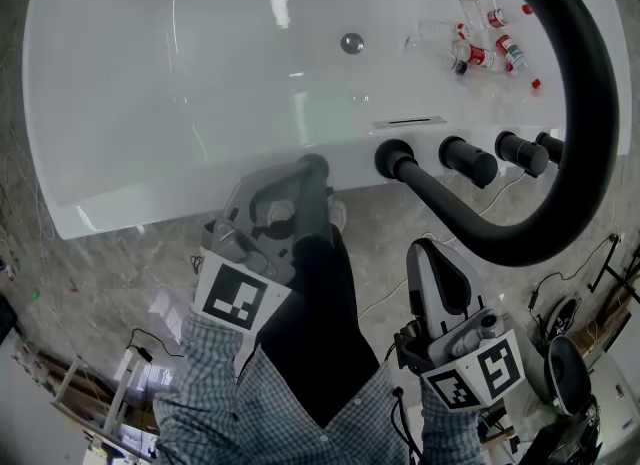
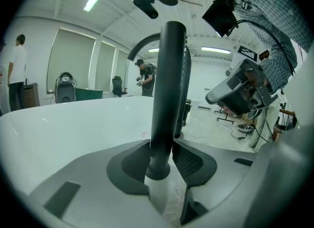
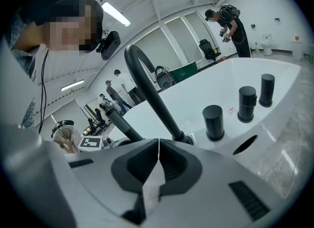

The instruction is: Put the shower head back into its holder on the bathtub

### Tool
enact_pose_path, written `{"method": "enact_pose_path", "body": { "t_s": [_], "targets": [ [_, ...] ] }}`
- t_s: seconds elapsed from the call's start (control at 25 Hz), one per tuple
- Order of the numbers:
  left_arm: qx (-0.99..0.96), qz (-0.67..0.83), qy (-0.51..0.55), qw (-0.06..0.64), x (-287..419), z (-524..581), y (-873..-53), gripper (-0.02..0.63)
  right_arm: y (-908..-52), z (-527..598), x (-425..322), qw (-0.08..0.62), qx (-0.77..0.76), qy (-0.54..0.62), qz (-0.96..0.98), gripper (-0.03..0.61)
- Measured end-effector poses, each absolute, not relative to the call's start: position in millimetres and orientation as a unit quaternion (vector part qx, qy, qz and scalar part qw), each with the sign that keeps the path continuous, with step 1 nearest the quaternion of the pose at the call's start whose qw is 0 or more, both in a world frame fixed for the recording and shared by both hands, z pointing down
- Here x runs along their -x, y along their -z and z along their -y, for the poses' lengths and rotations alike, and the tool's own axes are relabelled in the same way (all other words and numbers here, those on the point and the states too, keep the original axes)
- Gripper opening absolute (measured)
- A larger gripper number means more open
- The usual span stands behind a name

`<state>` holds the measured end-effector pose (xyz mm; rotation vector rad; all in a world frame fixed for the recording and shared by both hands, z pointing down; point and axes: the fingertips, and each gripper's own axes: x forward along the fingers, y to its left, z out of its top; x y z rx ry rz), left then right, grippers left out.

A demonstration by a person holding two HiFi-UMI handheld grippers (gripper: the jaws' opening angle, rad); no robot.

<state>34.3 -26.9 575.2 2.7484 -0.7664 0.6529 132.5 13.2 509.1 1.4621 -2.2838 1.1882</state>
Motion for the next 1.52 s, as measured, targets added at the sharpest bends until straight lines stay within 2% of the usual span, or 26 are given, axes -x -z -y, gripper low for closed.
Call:
{"method": "enact_pose_path", "body": {
  "t_s": [0.48, 1.2, 1.32, 1.44, 1.52],
  "targets": [
    [-0.939, 0.245, -0.217, 0.109, -36, 23, -574, 0.14, -505, -18, -120, 0.093, -0.497, -0.396, 0.767, 0.017],
    [-0.934, 0.26, -0.217, 0.109, -2, 13, -567, 0.138, -498, -17, -92, 0.096, -0.482, -0.39, 0.779, 0.017],
    [-0.934, 0.263, -0.215, 0.113, 3, 10, -566, 0.113, -497, -20, -89, 0.098, -0.48, -0.388, 0.78, 0.017],
    [-0.935, 0.27, -0.204, 0.111, 9, 8, -560, 0.021, -495, -22, -84, 0.099, -0.479, -0.385, 0.783, 0.017],
    [-0.937, 0.27, -0.188, 0.116, 12, 6, -552, 0.011, -493, -23, -81, 0.1, -0.477, -0.384, 0.784, 0.017]
  ]
}}
